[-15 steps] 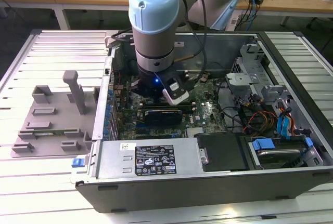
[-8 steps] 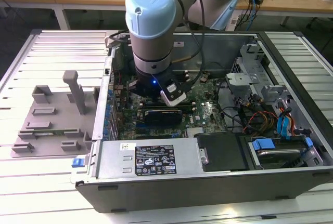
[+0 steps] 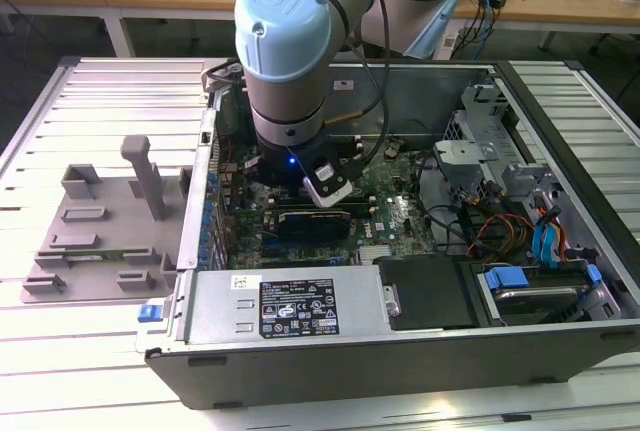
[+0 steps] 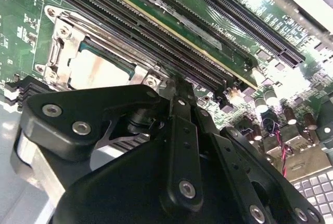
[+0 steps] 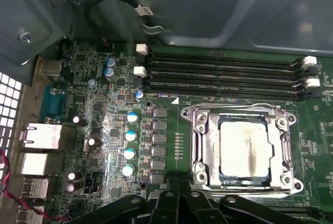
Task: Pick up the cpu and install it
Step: 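Install the second cpu locking lever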
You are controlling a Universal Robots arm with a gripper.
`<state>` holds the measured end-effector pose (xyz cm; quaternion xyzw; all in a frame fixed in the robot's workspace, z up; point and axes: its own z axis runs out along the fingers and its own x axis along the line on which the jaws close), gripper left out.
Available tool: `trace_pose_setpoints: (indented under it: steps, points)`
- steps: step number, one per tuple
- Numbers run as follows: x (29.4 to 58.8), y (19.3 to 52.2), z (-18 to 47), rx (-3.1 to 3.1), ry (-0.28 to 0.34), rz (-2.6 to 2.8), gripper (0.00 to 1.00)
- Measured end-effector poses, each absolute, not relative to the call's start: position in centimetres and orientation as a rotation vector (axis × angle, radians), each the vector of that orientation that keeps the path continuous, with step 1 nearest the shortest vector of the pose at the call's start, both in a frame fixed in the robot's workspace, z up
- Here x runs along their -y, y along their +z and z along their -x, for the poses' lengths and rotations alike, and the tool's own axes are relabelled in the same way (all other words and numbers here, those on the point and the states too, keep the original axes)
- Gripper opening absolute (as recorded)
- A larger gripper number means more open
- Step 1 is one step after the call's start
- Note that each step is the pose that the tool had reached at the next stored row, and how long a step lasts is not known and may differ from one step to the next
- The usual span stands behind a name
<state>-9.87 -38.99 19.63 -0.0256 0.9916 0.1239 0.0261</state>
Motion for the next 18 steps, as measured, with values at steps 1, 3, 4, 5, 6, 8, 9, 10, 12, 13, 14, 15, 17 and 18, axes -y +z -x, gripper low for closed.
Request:
trace_pose_setpoints:
  steps: [1, 3, 4, 5, 6, 8, 9, 10, 12, 13, 14, 15, 17, 18]
  points:
    - [38.99, 19.61, 9.88, -3.064, 0.383, 0.079, 0.11]
    - [38.97, 19.59, 9.88, -3.064, 0.383, 0.079, 0.11]
    - [38.96, 19.59, 9.88, -3.064, 0.383, 0.079, 0.11]
    - [38.94, 19.59, 9.88, -3.064, 0.383, 0.079, 0.11]
    - [38.93, 19.59, 9.88, -3.065, 0.381, 0.079, 0.11]
    - [38.87, 19.59, 9.88, -3.065, 0.375, 0.079, 0.11]
    - [38.85, 19.59, 9.88, -3.065, 0.375, 0.079, 0.11]
    - [38.82, 19.59, 9.88, -3.065, 0.375, 0.079, 0.11]
    - [38.80, 19.63, 9.88, -3.066, 0.373, 0.079, 0.11]
    - [38.79, 19.70, 9.84, -3.066, 0.371, 0.079, 0.11]
    - [38.79, 19.78, 9.80, -3.067, 0.367, 0.079, 0.11]
    - [38.79, 19.83, 9.77, -3.068, 0.360, 0.080, 0.11]
    - [38.75, 20.23, 9.74, -3.068, 0.358, 0.080, 0.11]
    - [38.74, 20.54, 9.73, -3.068, 0.357, 0.079, 0.11]
